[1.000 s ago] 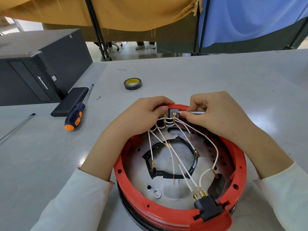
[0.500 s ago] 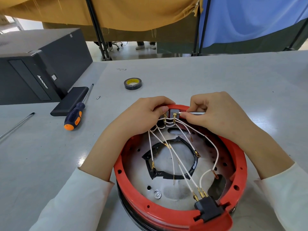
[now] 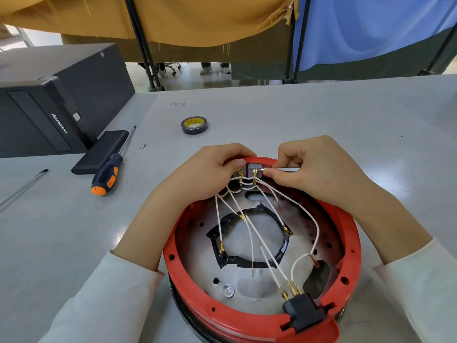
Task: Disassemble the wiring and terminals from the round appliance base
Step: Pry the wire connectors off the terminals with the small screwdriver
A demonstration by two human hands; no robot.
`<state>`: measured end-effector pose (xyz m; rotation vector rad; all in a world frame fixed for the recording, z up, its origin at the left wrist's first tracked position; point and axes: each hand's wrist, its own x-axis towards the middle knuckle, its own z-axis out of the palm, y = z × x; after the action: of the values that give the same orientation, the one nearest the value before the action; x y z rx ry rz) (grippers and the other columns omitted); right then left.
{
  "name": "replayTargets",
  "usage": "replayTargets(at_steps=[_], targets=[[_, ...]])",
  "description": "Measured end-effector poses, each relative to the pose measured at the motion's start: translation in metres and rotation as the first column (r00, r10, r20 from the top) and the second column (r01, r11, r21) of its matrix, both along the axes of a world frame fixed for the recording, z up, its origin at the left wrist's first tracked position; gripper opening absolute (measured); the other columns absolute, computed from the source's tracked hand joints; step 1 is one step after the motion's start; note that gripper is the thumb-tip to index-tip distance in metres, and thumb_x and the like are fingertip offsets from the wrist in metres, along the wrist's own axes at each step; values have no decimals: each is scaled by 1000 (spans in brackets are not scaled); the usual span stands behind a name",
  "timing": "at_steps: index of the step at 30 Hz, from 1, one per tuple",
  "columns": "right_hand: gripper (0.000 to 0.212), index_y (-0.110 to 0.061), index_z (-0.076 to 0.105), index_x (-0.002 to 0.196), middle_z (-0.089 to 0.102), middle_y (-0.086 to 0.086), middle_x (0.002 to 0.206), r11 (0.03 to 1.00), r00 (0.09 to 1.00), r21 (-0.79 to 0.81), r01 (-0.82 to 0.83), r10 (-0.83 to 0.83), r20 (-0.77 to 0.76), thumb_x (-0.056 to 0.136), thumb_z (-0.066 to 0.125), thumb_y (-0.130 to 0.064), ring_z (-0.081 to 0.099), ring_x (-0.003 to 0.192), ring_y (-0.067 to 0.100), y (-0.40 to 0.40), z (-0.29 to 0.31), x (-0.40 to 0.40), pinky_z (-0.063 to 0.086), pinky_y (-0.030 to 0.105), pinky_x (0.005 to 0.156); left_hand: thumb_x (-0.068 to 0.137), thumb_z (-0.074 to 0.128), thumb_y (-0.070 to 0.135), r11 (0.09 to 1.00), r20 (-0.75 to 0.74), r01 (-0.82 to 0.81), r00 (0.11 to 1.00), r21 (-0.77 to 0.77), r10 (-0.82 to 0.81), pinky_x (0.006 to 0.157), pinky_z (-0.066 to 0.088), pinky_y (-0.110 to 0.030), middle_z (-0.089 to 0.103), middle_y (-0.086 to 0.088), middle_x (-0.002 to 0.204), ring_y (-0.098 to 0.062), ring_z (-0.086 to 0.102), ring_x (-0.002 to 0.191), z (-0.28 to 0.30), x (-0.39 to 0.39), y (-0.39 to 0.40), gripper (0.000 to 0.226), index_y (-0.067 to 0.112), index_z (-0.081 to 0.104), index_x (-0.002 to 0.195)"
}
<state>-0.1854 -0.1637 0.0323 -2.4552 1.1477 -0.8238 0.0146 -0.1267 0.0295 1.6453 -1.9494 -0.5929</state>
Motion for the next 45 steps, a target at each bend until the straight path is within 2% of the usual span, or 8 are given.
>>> replayTargets(at_steps=[7, 11, 20, 24, 27, 30, 35, 45], targets=[[20, -30, 59, 77, 55, -8, 47, 993, 996, 111, 41, -49, 68, 75, 62, -50, 48, 49, 9, 3, 1, 0, 40, 25, 55, 97, 48, 22, 1000, 2, -1, 1000, -11, 1, 85, 38, -8, 65, 18, 107, 0, 56, 99, -2, 2, -1, 28, 36, 61, 117], [14, -27, 50, 87, 59, -14, 54, 945, 968, 325, -12, -71, 242, 88, 58, -15, 46, 48, 3, -3, 10, -7, 38, 18, 55, 98, 46, 25, 1000, 6, 0, 1000, -3, 0, 84, 37, -5, 63, 22, 108, 3, 55, 99, -3, 5, 0, 28, 41, 59, 117], [23, -9, 68, 95, 66, 5, 73, 690, 695, 522, -502, -37, 718, 73, 70, -15, 47, 53, 10, -7, 27, -4, 32, 15, 36, 98, 47, 25, 1000, -5, -7, 1000, 10, 7, 86, 40, -11, 64, 18, 109, -2, 57, 98, -1, 4, 2, 28, 40, 59, 118], [6, -12, 67, 89, 52, -2, 59, 770, 693, 487, -413, -82, 717, 89, 63, -15, 36, 48, 9, -9, 17, 11, 26, 14, 36, 97, 47, 24, 1000, -7, -5, 1000, 1, 5, 78, 38, -4, 63, 20, 101, 3, 56, 90, -1, 4, 3, 27, 37, 60, 118], [22, -14, 60, 81, 48, -3, 52, 865, 706, 420, -276, -114, 699, 97, 52, -26, 33, 41, 8, -9, 6, 16, 27, 15, 37, 97, 48, 22, 1000, -16, -4, 1000, -5, 4, 75, 36, -1, 63, 21, 99, 6, 55, 87, -1, 5, 3, 27, 36, 61, 117], [27, -22, 56, 82, 52, -4, 49, 933, 836, 330, -143, -65, 545, 98, 45, -41, 45, 44, 8, -10, 1, 19, 41, 23, 49, 97, 48, 23, 1000, -27, -5, 1000, 2, 5, 85, 39, -9, 64, 18, 108, 1, 56, 99, -2, 4, 1, 28, 36, 60, 118], [28, -26, 53, 85, 55, -6, 51, 948, 916, 306, -83, -48, 397, 97, 41, -49, 50, 51, 10, -13, -4, 22, 48, 33, 59, 97, 47, 25, 1000, -19, -7, 1000, 1, 7, 92, 44, -23, 65, 16, 110, -5, 58, 101, -3, 5, 0, 27, 38, 60, 117], [24, -29, 50, 85, 55, -7, 50, 957, 926, 274, -95, -16, 376, 98, 39, -46, 49, 47, 6, -15, -6, 23, 43, 28, 56, 98, 47, 25, 1000, -19, -10, 1000, 1, 10, 87, 41, -14, 65, 17, 110, -1, 57, 99, -4, 5, -1, 27, 38, 60, 117]])
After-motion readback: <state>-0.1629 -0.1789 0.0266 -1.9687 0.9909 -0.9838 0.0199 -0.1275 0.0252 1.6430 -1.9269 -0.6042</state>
